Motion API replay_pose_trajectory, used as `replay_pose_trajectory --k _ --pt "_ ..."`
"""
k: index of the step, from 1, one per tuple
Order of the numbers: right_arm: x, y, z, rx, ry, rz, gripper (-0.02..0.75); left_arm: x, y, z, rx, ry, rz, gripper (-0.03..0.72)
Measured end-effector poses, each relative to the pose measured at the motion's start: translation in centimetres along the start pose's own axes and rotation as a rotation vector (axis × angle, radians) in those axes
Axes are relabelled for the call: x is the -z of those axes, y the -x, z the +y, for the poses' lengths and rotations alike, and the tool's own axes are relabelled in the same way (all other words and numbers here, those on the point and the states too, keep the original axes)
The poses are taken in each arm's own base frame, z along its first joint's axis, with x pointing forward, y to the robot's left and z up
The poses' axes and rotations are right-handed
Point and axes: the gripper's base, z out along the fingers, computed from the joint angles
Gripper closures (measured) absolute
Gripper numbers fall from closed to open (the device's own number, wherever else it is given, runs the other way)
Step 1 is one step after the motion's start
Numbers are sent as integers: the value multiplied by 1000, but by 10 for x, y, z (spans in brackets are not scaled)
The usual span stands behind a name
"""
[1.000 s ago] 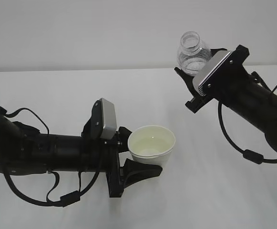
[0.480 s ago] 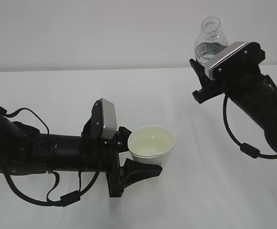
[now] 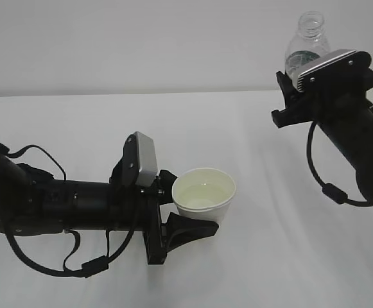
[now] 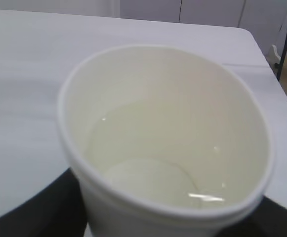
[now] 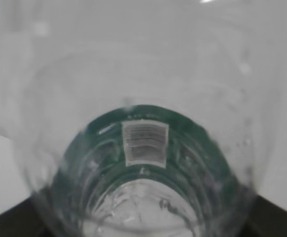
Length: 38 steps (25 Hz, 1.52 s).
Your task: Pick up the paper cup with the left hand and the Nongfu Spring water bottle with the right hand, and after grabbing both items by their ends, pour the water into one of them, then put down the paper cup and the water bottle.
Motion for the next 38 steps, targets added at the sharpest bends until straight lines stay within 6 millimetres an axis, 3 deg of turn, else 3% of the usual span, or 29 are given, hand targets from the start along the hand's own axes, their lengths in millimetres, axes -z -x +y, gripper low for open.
replay_pose_trajectory --k 16,26,38 --pt "1 -12 -9 -133 -104 131 283 0 0 0 1 2 -1 211" --pt "3 -22 -8 -246 -122 227 283 0 0 0 1 2 -1 211" --pt "4 -35 -2 -265 -91 315 286 0 0 1 8 14 -5 211"
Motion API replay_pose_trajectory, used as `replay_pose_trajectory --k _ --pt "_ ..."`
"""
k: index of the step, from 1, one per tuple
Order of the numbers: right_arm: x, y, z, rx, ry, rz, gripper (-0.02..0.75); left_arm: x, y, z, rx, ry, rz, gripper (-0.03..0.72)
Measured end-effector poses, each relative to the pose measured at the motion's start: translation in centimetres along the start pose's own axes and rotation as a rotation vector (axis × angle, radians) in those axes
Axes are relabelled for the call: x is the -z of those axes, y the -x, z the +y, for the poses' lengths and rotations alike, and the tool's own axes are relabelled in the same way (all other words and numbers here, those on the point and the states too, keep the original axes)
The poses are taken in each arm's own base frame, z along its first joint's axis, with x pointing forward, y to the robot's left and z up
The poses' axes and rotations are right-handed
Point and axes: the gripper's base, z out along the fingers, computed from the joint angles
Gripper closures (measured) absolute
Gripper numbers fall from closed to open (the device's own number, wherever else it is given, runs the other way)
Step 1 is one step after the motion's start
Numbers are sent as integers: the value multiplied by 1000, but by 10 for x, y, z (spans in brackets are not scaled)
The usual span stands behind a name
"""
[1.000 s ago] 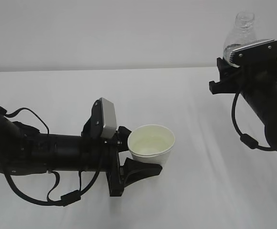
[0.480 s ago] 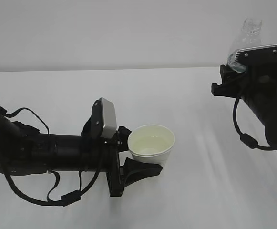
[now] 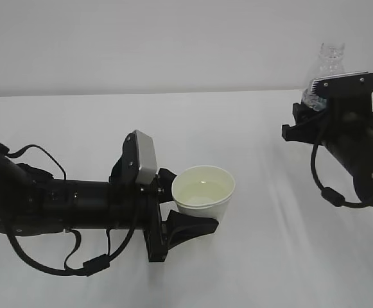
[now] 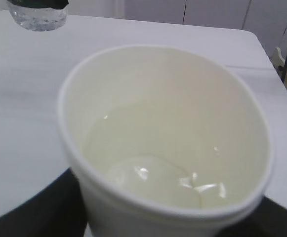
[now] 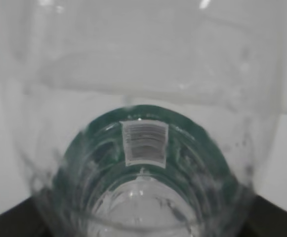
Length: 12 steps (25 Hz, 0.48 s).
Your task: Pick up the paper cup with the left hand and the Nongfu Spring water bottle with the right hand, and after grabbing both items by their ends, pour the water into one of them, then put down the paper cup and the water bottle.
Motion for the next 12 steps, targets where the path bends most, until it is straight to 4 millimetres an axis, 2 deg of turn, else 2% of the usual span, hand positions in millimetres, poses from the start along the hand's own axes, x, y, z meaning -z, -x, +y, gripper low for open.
replay_pose_trajectory --k 4,12 --pt "-2 -7 1 4 3 20 286 0 0 0 2 4 -1 211" --pt "-2 -7 1 2 1 17 286 0 2 6 35 62 -23 212"
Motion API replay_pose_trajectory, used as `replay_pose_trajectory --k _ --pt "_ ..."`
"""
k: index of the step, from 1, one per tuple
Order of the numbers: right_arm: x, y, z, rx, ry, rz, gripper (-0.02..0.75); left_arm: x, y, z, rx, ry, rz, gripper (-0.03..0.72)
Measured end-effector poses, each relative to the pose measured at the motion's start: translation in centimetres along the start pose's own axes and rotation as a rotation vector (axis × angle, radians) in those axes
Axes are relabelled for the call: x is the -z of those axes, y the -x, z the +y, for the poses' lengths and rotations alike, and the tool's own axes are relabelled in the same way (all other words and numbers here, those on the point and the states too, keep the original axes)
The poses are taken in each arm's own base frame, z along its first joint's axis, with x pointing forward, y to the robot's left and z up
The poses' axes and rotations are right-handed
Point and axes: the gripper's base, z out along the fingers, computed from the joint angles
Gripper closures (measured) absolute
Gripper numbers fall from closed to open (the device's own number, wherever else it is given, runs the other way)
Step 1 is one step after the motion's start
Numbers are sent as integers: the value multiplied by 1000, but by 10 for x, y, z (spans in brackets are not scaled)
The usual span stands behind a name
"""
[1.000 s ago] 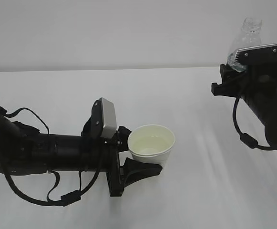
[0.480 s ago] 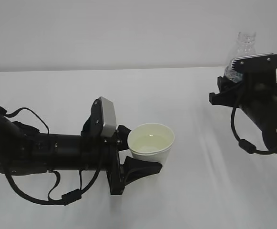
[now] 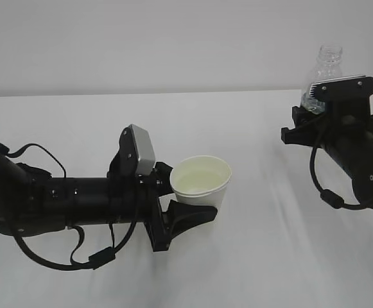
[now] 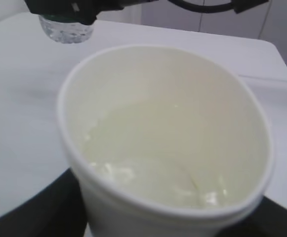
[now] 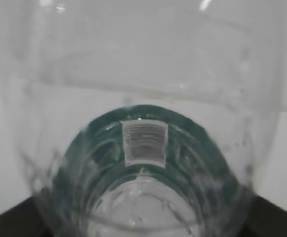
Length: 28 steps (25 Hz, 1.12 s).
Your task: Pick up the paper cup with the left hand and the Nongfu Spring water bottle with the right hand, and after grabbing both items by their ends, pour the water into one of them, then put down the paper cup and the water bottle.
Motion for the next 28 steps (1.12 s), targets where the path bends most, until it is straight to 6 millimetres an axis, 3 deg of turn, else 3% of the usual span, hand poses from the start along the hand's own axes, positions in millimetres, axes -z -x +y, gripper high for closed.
replay_pose_trajectory --k 28 --pt "0 0 0 -2 0 0 287 6 5 30 126 331 -85 212"
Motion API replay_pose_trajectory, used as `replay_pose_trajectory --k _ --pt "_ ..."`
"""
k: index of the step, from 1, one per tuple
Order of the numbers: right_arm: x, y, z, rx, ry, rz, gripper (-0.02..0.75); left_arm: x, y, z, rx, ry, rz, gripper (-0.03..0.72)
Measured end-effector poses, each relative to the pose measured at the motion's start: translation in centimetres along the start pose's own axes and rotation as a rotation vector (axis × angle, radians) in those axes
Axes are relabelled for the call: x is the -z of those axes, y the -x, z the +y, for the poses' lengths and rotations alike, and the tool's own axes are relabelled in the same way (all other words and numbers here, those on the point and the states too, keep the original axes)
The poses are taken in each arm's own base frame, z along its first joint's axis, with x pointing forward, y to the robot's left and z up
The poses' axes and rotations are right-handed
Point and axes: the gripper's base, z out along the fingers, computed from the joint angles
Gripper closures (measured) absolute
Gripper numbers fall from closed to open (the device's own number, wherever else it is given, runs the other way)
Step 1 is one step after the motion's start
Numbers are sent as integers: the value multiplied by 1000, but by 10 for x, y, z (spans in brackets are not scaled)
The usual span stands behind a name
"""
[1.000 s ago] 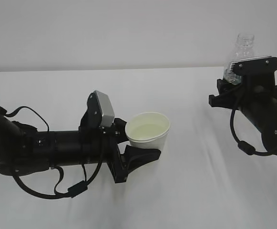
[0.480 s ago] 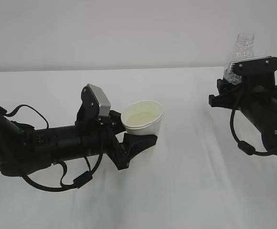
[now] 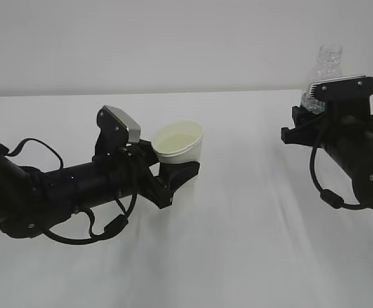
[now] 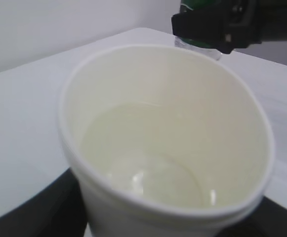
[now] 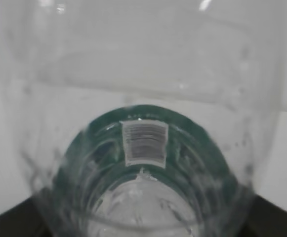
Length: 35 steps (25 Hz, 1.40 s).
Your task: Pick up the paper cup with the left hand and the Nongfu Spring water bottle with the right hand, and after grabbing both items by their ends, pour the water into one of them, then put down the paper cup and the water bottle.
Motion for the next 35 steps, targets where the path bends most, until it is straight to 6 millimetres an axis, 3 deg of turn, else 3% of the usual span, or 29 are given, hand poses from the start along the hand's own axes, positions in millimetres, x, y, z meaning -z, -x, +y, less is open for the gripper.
replay_pose_trajectory --k 6,35 --pt "0 0 0 0 0 0 288 2 0 8 -7 43 -5 212" --pt "0 0 0 0 0 0 288 48 -1 93 39 329 -10 212"
